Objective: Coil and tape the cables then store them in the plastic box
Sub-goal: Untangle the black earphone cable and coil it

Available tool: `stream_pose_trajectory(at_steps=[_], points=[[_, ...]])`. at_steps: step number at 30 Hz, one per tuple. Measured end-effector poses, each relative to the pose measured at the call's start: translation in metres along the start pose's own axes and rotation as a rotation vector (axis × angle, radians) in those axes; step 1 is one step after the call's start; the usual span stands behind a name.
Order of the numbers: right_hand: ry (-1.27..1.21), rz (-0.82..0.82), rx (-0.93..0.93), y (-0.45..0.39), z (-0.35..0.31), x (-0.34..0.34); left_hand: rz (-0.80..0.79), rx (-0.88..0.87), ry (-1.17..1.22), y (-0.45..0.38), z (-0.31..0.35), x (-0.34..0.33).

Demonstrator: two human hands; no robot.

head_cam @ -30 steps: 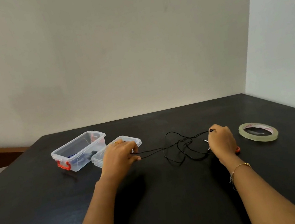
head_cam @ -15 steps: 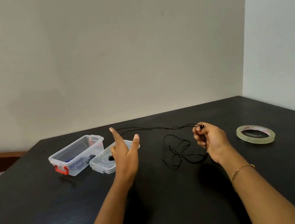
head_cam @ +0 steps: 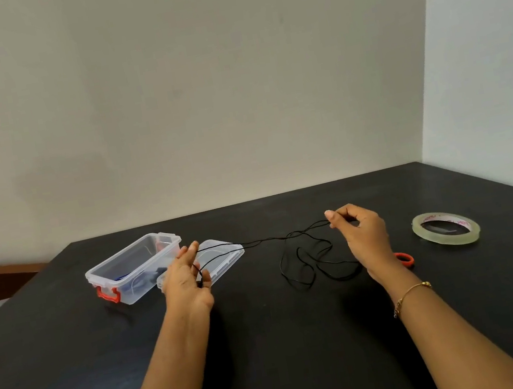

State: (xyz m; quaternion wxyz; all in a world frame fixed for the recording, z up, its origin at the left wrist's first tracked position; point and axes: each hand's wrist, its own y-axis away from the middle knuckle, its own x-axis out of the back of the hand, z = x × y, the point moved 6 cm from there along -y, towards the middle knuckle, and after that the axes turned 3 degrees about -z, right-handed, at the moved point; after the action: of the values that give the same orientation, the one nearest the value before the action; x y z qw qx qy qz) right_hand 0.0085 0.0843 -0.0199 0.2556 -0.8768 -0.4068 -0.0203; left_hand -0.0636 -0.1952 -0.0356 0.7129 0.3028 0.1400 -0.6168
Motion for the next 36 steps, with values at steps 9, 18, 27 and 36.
stream_pose_trajectory(at_steps=[9,18,27,36], points=[[-0.156,-0.04,-0.006,0.005,-0.021,-0.003,0.075,-0.564,-1.321,0.013,0.004,-0.017],[-0.117,-0.212,0.179,0.018,-0.052,-0.027,-0.337,-1.088,-1.112,0.048,-0.002,-0.059],[0.013,-0.243,0.249,0.023,-0.055,-0.038,-0.617,-0.851,-1.16,0.064,-0.017,-0.073],[0.033,-0.173,0.273,0.022,-0.056,-0.037,-0.633,-0.587,-0.919,0.058,-0.022,-0.071]])
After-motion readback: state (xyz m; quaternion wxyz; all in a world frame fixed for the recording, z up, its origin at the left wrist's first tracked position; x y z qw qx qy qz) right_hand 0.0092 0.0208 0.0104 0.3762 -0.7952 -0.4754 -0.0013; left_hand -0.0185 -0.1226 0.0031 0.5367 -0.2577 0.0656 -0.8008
